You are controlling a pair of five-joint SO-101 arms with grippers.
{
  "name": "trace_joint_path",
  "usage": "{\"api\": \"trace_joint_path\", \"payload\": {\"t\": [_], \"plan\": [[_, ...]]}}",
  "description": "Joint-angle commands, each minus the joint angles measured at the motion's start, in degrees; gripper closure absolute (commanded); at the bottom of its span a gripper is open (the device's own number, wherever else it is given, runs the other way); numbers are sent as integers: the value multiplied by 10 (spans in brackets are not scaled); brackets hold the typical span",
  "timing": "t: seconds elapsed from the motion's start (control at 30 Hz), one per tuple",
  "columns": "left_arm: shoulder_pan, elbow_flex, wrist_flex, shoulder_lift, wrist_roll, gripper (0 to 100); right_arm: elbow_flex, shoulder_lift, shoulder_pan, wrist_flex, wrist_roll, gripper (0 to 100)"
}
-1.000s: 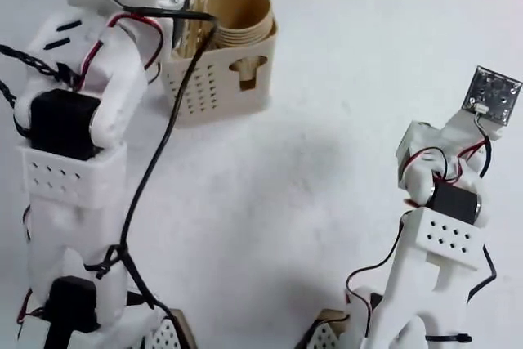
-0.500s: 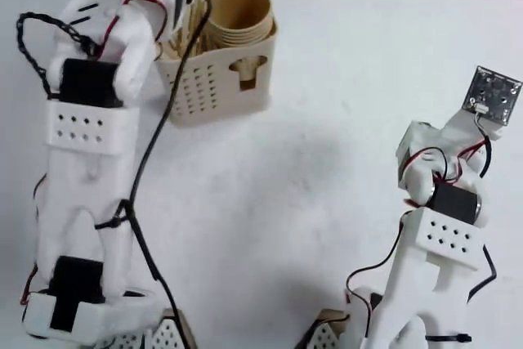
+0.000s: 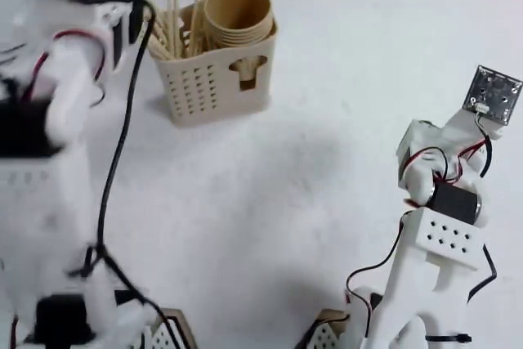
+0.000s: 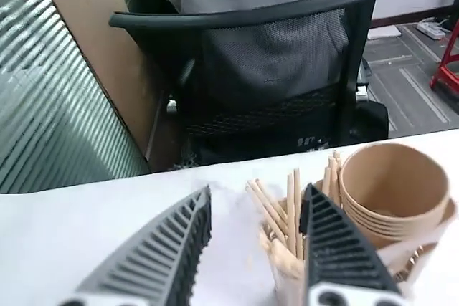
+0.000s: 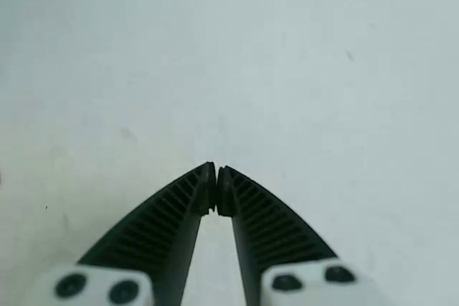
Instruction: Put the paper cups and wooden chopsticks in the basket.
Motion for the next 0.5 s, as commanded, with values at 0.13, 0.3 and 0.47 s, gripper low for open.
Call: {"api": "trace_joint_path", "payload": {"t": [0.13, 0.3, 0.47], "plan": [[-2, 71, 45, -167, 5, 790, -6, -20, -17, 15, 5, 981], [-1, 204, 33, -269, 6, 790, -4, -62, -24, 29, 5, 981], [-2, 368, -45, -369, 6, 790, -2, -157, -74, 93, 5, 981]]}}
